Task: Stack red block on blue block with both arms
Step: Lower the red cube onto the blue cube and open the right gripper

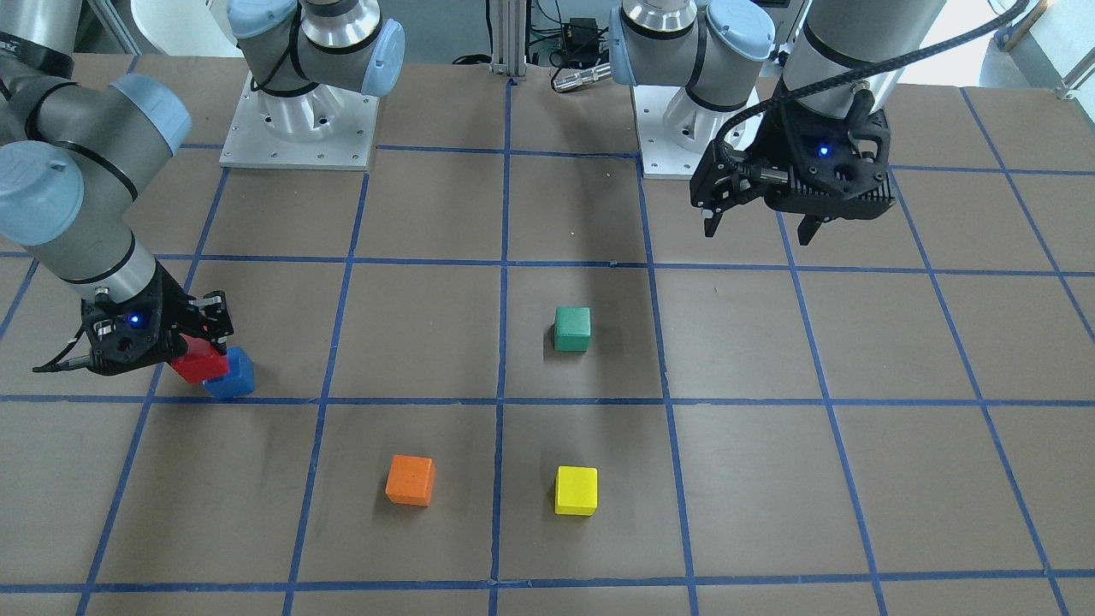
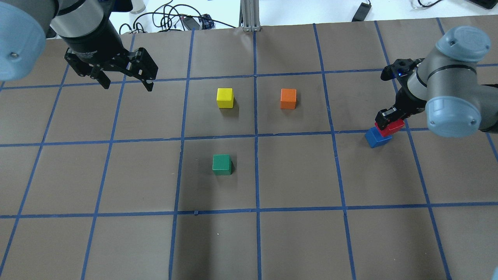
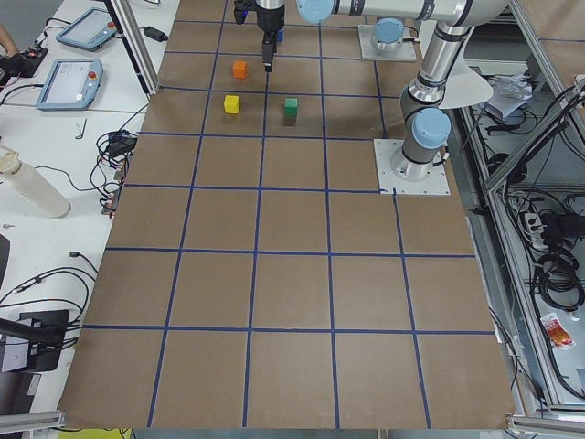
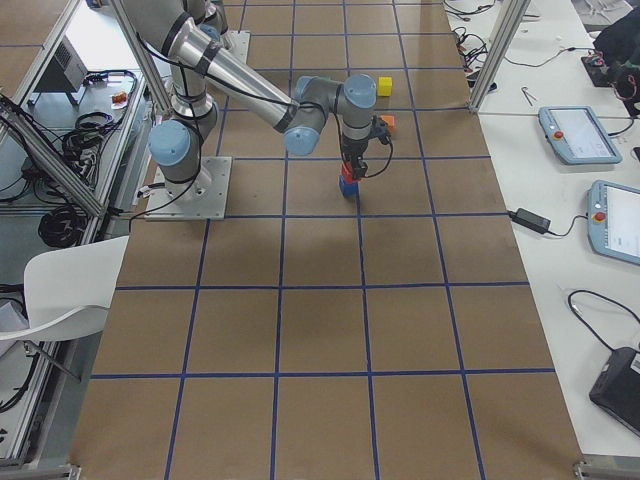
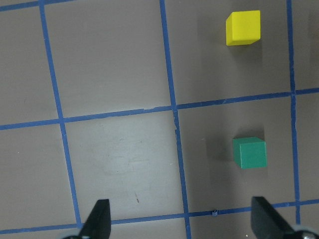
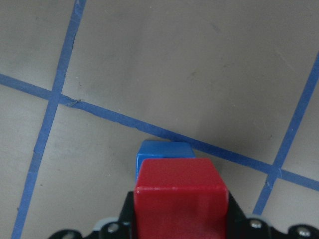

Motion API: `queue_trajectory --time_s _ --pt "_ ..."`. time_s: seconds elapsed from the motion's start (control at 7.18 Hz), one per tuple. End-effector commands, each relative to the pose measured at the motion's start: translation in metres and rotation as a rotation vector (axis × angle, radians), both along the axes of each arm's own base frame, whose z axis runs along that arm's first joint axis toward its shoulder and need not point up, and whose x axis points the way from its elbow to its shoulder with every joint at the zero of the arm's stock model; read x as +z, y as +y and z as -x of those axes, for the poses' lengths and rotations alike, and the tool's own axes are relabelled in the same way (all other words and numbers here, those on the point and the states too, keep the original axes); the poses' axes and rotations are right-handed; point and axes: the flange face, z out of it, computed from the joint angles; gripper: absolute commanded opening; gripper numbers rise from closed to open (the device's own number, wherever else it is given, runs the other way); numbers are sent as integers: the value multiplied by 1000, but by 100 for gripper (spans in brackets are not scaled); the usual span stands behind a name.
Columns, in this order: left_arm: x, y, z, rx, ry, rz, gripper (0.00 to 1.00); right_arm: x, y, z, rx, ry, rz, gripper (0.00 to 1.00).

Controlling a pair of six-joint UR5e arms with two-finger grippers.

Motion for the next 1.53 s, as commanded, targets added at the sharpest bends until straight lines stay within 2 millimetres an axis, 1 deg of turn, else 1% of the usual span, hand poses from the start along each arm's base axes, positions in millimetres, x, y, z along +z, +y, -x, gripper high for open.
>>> queue_trajectory --time_s 0.0,0.42,0.56,0.7,0.84,1.11,1.25,1.39 --pt "0 0 0 0 0 0 100 -5 -1 0 -5 -5 -7 0" --pt "0 0 0 0 0 1 100 -12 -4 -1 -28 -9 -21 0" --pt "-1 -1 0 0 0 0 100 -15 -4 -1 -28 -11 -25 4" --pt "-1 -1 0 0 0 0 100 -16 -4 0 -28 -11 -28 22" --pt "0 0 0 0 2 1 100 -17 -4 0 -28 -12 -29 43" --pt "0 0 0 0 0 1 100 -15 -5 0 -29 -11 -27 94" --pt "0 0 0 0 2 1 100 -14 -5 0 -29 -10 -24 100" --pt "0 0 0 0 0 1 100 -10 -6 -1 -43 -7 -17 100"
